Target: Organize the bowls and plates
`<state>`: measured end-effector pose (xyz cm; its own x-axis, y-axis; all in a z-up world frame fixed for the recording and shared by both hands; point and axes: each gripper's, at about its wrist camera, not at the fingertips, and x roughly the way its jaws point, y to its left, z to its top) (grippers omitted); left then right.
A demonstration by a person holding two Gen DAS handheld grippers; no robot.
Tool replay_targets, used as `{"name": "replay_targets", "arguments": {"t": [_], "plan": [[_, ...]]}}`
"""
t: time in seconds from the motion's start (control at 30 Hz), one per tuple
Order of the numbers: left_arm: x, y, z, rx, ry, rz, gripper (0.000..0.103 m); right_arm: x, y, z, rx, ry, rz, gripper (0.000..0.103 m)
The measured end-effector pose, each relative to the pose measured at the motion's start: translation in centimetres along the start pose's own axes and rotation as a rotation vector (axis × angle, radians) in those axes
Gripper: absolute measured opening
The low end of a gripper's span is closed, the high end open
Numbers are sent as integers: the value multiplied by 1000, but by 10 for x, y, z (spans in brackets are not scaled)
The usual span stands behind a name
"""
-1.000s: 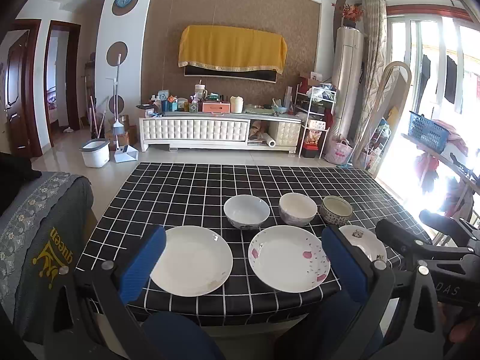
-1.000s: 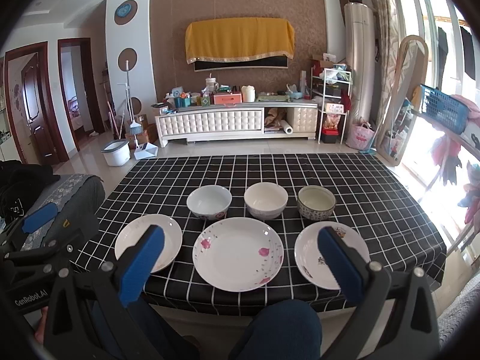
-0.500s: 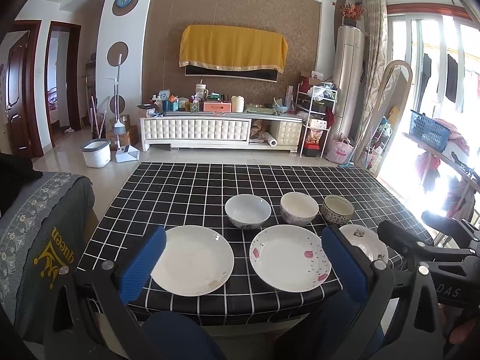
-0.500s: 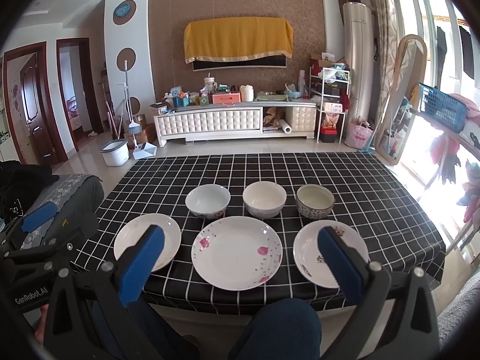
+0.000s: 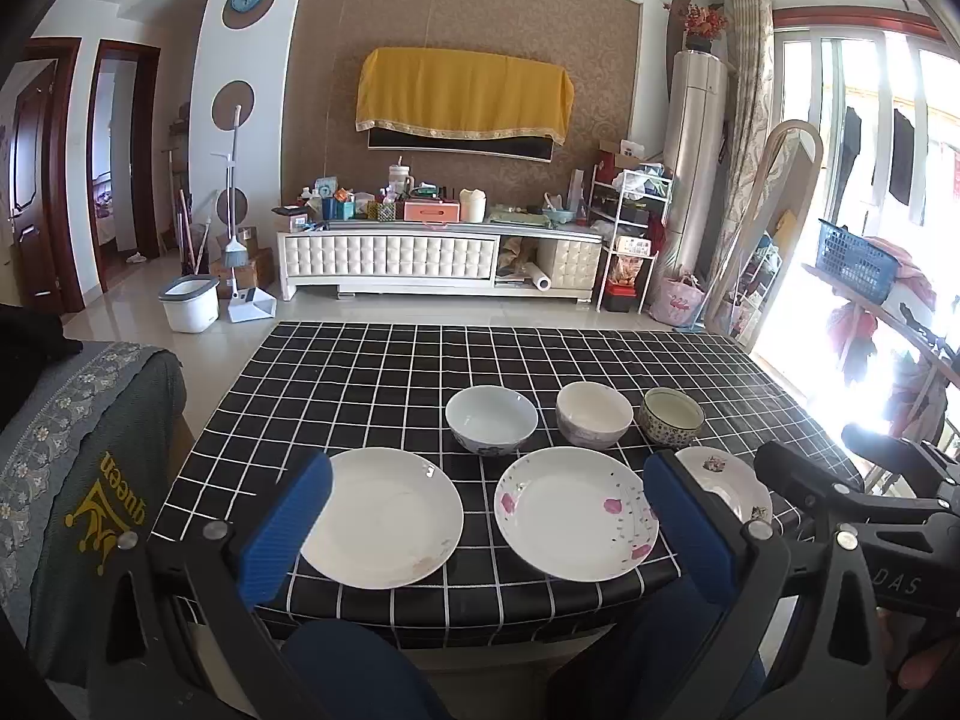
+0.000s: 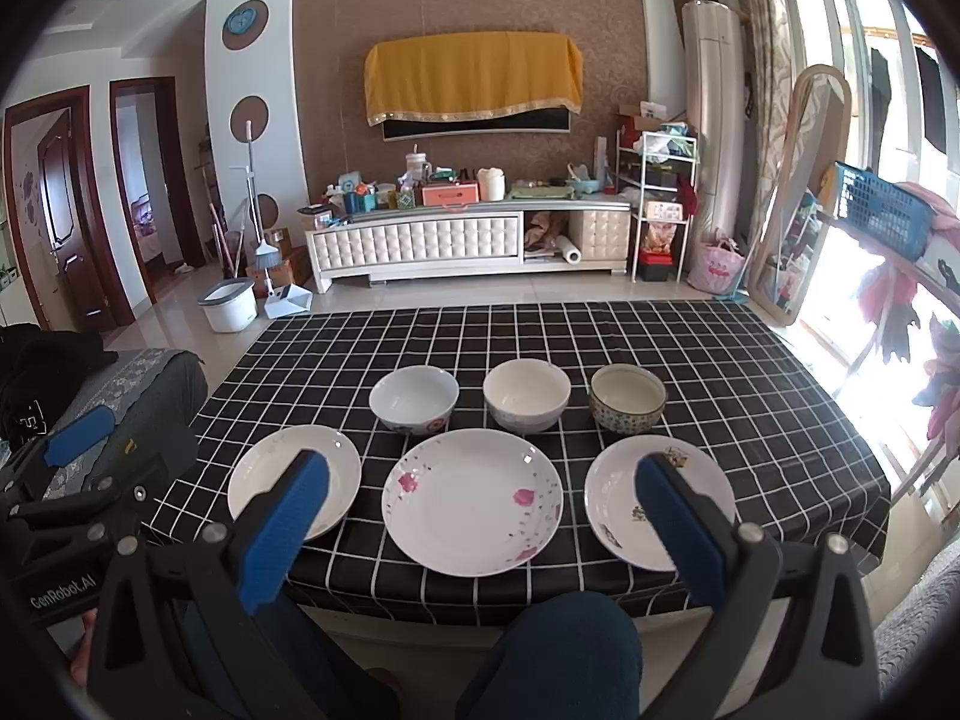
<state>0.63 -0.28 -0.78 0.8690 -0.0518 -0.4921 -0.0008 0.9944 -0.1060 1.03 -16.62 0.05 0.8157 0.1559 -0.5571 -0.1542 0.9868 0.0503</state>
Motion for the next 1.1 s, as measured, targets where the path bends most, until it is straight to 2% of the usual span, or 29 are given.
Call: {"name": "replay_targets", "arguments": {"t": [0.33,0.5,0.57,0.67,0.8,0.9,0.97,1.1], "plan": [[-2,1,4,-12,2,-41,103,1,-4,5,11,7,12,103],[0,7,18,23,-20,-4,103,-4,0,17,-23,-79,-39,103],[3,14,24,24,-19,-10,103,-3,3,25,-43,-114,-29,103],[10,29,35,42,-27,37,103,9,12,37,-66,-114,20,103],[23,51,45,30,-11,64,103,28,35,45,-134,-128,-21,103],[39,73,48,19,20,81,103,50,48,51,-137,-89,24,103],[49,85,46,0,40,102,103,68,52,53,-110,-27,113,103],[80,117,34,-42,109,118,103,108,70,48,-99,59,142,103]]}}
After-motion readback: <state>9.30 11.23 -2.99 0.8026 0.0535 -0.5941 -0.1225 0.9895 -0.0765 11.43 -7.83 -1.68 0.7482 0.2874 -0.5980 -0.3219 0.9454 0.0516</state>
